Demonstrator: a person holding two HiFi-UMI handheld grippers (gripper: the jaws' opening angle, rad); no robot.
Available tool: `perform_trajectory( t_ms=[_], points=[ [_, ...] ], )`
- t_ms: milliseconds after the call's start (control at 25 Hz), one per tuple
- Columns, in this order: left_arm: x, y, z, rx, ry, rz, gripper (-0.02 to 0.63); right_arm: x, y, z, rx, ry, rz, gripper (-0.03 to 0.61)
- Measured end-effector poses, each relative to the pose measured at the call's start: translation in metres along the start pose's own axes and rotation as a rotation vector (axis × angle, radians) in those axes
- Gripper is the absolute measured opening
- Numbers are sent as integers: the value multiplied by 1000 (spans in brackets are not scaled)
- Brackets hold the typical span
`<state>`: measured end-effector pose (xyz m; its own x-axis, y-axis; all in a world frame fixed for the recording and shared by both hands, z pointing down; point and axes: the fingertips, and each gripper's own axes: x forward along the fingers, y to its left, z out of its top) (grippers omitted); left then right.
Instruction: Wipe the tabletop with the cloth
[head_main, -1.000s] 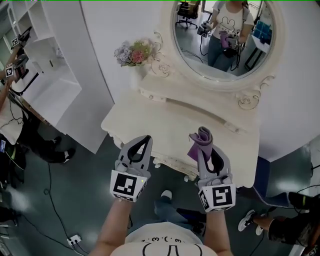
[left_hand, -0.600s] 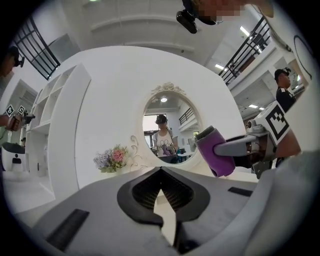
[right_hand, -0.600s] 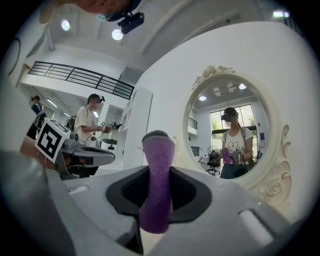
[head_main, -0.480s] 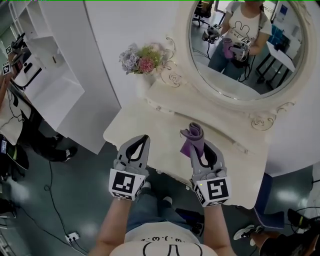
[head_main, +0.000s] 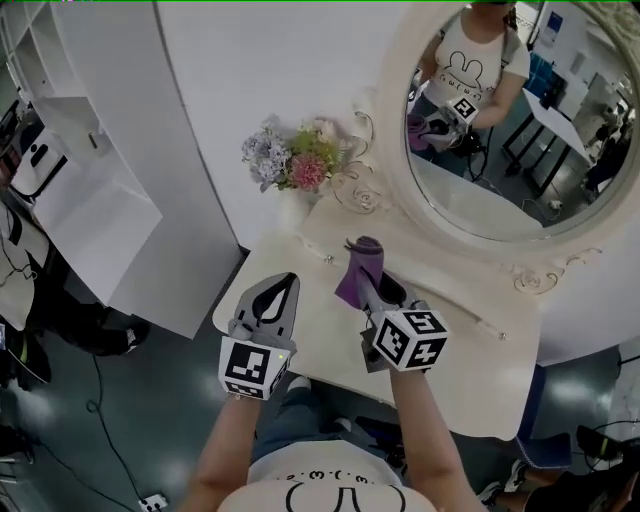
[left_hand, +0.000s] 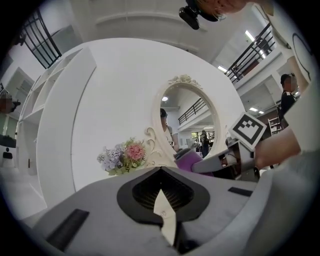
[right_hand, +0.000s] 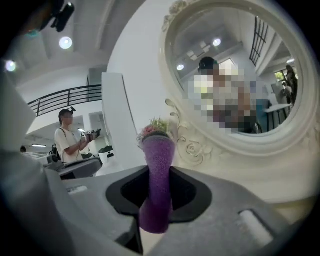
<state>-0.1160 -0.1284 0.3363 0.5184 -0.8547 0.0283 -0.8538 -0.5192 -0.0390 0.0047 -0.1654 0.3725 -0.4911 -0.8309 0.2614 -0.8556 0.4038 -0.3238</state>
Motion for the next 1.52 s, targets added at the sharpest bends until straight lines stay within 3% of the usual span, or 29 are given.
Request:
perform_trajectory(
  t_ms=[440,720,840,1040,1240,1520],
  points=[
    [47,87,-32,-25,49,-57,-3,162,-20,-35,227,340,-89,95],
    [54,116,-56,-65,75,-66,-3,221,-29,-45,317,397,-155,94],
    [56,120,-64,-76,90,-76,-3,235,-36,-55,323,423,-187,94],
    [56,122,-72,-93,107,-82,-3,240,-53,-63,247,459,-224,92],
    [57,119,-75,-104,116,-94,-3,231,-63,-64,278,451,-261,92],
    [65,98,-75,-108,119,-125,-3,208,-80,-64,239,460,-304,92]
  ],
)
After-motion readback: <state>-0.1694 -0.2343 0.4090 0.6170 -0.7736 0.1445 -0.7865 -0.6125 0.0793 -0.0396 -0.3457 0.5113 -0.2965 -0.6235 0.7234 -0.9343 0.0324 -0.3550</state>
